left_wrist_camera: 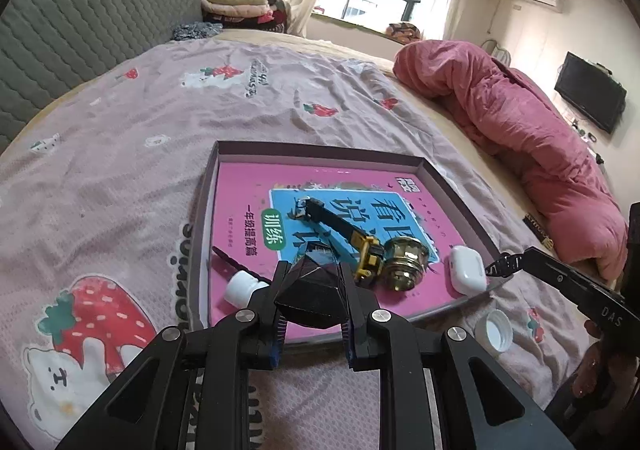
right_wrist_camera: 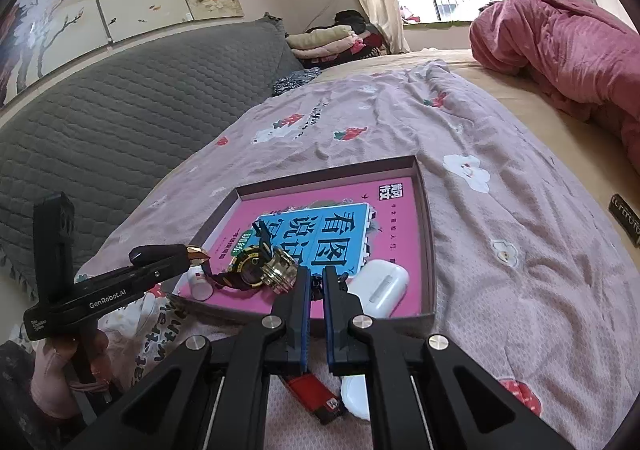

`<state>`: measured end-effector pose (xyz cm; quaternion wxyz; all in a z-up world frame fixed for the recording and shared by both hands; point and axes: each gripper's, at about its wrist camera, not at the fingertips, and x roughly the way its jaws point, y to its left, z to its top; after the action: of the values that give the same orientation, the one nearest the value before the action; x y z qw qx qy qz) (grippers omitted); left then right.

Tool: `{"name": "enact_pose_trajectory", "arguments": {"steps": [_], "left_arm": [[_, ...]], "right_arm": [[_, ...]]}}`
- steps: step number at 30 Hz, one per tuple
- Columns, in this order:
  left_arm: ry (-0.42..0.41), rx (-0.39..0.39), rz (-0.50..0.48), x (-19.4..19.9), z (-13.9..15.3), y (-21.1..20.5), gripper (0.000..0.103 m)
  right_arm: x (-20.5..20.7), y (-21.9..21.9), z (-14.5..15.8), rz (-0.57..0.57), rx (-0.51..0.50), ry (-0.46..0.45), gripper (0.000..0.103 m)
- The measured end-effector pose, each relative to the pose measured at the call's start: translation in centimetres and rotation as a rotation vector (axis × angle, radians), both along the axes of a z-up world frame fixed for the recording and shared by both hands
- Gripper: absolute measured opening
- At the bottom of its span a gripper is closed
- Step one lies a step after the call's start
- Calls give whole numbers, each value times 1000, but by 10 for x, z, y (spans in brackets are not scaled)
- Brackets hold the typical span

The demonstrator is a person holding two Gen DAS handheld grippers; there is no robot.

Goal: Organize rigid objects
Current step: 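Lift the knife with the left gripper toward the grey box while the right holds the white cap, then lower the knife into the grey box with the left gripper while the right sets the cap down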

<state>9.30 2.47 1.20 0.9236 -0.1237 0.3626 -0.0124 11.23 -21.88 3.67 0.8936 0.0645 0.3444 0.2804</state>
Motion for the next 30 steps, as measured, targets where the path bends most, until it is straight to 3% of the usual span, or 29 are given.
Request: {"name": "enact_pose_trajectory", "arguments": {"steps": [30], "left_arm": [[63, 30, 11, 28, -27, -1, 23]], "right_arm": [[13, 34, -24, 76, -85, 43, 6]]}}
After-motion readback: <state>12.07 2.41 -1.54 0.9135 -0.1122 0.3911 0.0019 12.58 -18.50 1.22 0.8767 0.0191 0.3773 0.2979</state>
